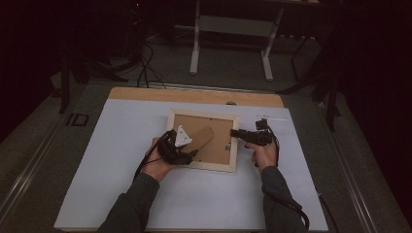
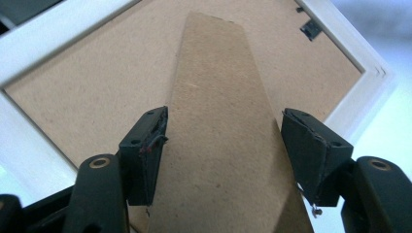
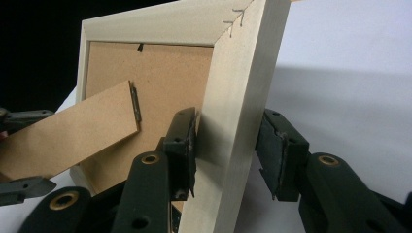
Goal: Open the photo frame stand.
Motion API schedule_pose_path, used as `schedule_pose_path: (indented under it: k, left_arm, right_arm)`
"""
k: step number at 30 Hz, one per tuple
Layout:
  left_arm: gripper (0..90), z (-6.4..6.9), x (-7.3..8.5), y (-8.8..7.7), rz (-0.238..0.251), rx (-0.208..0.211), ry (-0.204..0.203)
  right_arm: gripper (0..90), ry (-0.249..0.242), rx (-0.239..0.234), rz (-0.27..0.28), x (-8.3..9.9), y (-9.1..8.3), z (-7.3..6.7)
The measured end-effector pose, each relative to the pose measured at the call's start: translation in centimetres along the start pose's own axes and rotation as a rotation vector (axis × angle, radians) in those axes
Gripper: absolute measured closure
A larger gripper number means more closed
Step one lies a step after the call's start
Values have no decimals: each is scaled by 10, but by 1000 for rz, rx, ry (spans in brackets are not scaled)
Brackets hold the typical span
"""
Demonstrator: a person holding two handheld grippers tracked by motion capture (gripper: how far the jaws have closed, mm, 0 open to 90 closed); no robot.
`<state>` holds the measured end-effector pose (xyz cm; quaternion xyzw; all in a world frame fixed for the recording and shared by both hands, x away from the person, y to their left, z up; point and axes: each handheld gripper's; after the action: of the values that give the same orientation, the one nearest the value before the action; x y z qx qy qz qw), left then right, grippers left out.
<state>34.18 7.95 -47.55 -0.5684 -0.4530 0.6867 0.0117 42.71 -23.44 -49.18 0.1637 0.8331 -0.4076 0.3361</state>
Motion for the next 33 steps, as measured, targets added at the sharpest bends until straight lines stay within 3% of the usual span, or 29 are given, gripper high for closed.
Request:
schedule_pose_path:
  k: [1,6,11,12,14,33]
  left_arm:
    - [362,0,0,0,0,0,0]
    - [366,-13,5,2,7,91,-146]
    - [414,-19,6,1,-3,146,-195]
    - [432,-22,8,1,-5,188,-230]
    - [458,-25,10,1,1,218,-254]
    - [515,-21,6,2,5,211,-205]
  right_arm:
    - [598,1,0,2,0,0,0]
    - [599,4,1,9,1,-1,-1]
    - [601,-3,3,16,1,-2,-2]
    - [602,-4,2,17,1,-2,-3]
    - [603,-5,0,20,0,-3,-4]
    - [613,-51,17,54,-5,-12,-9]
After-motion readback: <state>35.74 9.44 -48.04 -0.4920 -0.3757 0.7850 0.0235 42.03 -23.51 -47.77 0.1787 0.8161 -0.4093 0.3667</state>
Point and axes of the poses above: each handheld gripper's, and its own axes: y roughly forward along the jaws, x roughly out of its underside, z roughly to its right, and after that the axes turned 7 degrees about x, right-handed
